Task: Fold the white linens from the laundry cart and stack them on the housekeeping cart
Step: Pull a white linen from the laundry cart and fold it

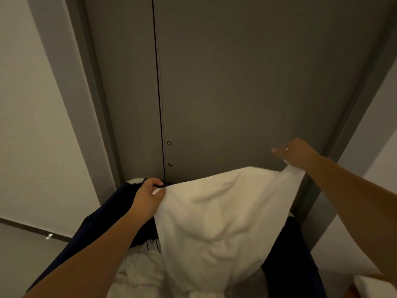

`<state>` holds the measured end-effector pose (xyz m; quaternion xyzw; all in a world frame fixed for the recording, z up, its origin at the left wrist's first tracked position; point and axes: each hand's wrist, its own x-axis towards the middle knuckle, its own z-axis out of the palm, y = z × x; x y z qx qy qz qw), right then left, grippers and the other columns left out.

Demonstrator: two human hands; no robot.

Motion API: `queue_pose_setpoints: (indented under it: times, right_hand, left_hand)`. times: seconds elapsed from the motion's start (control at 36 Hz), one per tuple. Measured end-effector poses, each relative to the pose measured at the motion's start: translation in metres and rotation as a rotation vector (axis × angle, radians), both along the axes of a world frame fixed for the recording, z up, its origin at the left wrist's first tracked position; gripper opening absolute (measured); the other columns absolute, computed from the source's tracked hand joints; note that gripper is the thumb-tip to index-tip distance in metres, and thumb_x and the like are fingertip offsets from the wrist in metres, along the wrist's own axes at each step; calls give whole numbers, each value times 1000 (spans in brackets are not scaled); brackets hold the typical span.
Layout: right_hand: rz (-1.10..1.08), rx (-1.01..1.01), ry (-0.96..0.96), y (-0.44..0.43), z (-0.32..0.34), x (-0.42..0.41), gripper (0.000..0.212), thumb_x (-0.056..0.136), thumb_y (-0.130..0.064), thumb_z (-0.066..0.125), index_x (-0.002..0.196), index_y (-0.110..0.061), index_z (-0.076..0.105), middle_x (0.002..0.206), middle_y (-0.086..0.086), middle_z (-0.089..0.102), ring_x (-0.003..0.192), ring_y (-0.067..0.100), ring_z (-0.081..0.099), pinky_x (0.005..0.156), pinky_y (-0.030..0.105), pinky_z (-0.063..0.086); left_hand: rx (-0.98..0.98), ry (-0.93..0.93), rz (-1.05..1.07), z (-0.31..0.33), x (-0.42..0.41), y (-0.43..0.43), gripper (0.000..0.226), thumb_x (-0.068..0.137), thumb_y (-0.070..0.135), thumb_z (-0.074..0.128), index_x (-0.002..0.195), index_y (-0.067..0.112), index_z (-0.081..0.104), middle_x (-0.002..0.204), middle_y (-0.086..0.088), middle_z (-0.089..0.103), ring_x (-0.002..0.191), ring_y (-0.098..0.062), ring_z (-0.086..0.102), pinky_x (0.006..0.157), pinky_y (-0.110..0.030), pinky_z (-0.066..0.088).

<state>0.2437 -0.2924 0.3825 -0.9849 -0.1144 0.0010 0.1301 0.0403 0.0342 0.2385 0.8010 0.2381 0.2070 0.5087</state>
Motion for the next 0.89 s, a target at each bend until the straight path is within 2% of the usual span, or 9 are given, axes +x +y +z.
queue_pose_setpoints:
  times: [0.14,0.25,0.31,0.36,0.42,0.5,0.64,0.78,0.89]
  right_hand:
    - [23,236,128,14,-31,-16,55,97,-41,50,125,6,56,133,22,54,122,36,50,101,36,37]
    - [8,486,58,37,-60,-38,33,87,-38,67,89,-5,64,95,13,64,90,25,58,75,28,39]
    - [-4,599,66,48,-76,-49,32,84,-36,71,72,-12,55,73,2,57,77,20,53,68,25,35]
    - [-1,665,83,59,-90,-59,34,83,-34,73,66,-16,49,67,-3,50,71,16,51,65,25,35]
    - [20,707,85,70,-99,-71,34,83,-32,73,66,-16,48,67,-4,50,66,12,49,59,25,35]
    - [91,744,96,83,-111,-87,32,83,-31,73,68,-16,49,68,-5,50,62,5,46,51,13,34]
    - [204,773,200,88,-125,-111,20,82,-22,74,73,-20,56,71,-8,55,63,2,50,51,10,36]
    - [206,829,424,70,-137,-119,18,79,-6,71,84,-22,65,85,2,68,80,16,66,68,31,55]
    - [61,790,171,52,-140,-106,18,83,-8,67,94,-21,63,91,-5,62,83,9,60,68,17,45]
  left_hand:
    - [-97,1,-55,8,11,-20,8,94,16,59,101,14,61,92,-7,63,82,-20,60,65,-25,46]
    - [-129,24,-155,9,19,-46,13,94,19,61,92,11,71,86,-7,70,78,-18,64,69,-27,50]
    - [-132,32,-178,8,23,-59,13,93,20,63,90,10,72,81,-5,69,71,-13,62,63,-21,48]
    - [-160,48,-202,6,26,-71,11,91,20,66,86,12,72,79,-4,69,70,-13,62,61,-20,49]
    - [-238,71,-244,3,27,-82,9,90,18,67,85,12,72,79,-6,70,72,-16,64,63,-26,51]
    - [-318,77,-320,-4,25,-95,9,91,13,64,89,8,71,80,-8,70,74,-18,66,68,-30,55]
    - [-297,93,-331,-14,20,-108,11,92,10,59,100,12,66,88,-10,68,79,-19,66,75,-35,57]
    - [-232,98,-257,-21,18,-116,15,87,12,63,97,21,56,81,-3,61,72,-15,60,72,-35,54]
    - [-176,73,-242,-22,17,-122,12,88,15,63,96,21,56,76,-2,60,68,-12,56,65,-26,49]
